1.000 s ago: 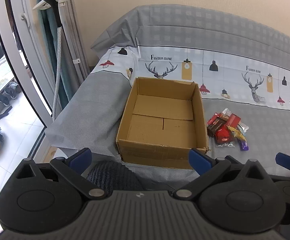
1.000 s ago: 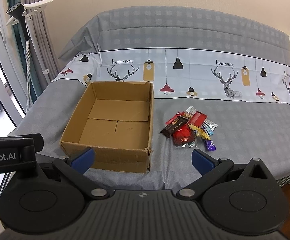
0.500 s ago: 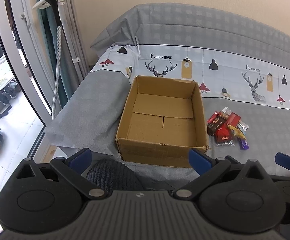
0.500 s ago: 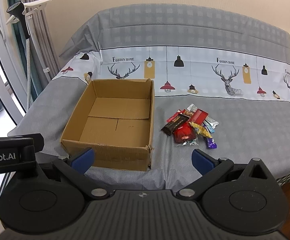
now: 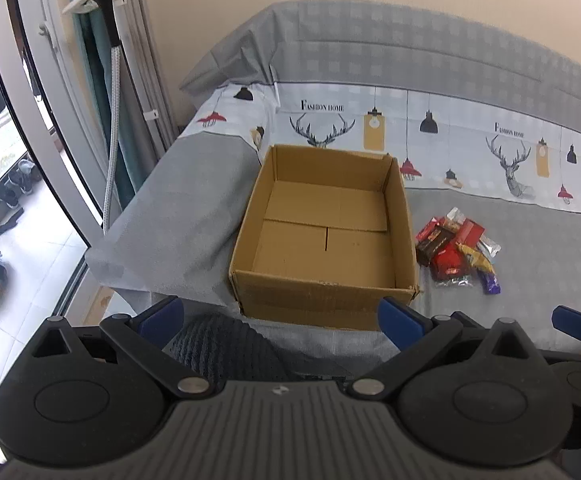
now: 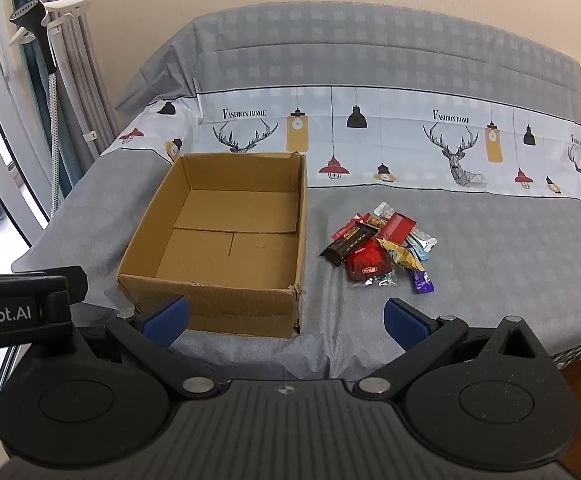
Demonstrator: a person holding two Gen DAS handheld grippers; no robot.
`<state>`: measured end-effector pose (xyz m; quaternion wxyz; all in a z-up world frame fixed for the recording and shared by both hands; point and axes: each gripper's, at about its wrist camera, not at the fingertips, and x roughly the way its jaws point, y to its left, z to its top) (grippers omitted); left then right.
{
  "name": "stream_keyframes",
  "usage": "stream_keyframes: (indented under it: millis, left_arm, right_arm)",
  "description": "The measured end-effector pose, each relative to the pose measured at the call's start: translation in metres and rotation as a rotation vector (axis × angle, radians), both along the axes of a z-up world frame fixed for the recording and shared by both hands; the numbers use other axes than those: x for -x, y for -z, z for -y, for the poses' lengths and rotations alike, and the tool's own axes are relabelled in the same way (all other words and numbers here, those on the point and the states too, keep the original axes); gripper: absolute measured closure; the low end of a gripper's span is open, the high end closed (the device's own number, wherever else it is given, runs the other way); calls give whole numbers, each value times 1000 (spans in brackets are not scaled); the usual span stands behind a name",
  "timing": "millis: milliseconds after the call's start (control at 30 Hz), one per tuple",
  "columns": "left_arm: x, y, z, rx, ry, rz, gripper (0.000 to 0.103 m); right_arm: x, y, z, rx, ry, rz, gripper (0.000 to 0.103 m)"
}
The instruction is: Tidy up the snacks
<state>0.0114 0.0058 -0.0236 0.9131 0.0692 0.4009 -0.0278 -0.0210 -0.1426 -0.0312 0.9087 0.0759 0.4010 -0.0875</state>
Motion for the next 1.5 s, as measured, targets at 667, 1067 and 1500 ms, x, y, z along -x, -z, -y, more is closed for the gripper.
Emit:
stream_keyframes:
  millis: [667, 1067, 1500]
  left_arm:
    - [-62, 122, 117, -87, 268, -40, 0]
    - [-138, 206, 240, -22, 454, -133, 5]
    - [-260, 276, 308, -107, 413, -134, 41]
  right_arm:
    - [-15, 140, 123, -175, 86, 22, 0]
    - [-45, 219, 274, -300, 231, 77, 5]
    - [-97, 269, 325, -449, 127, 188, 50]
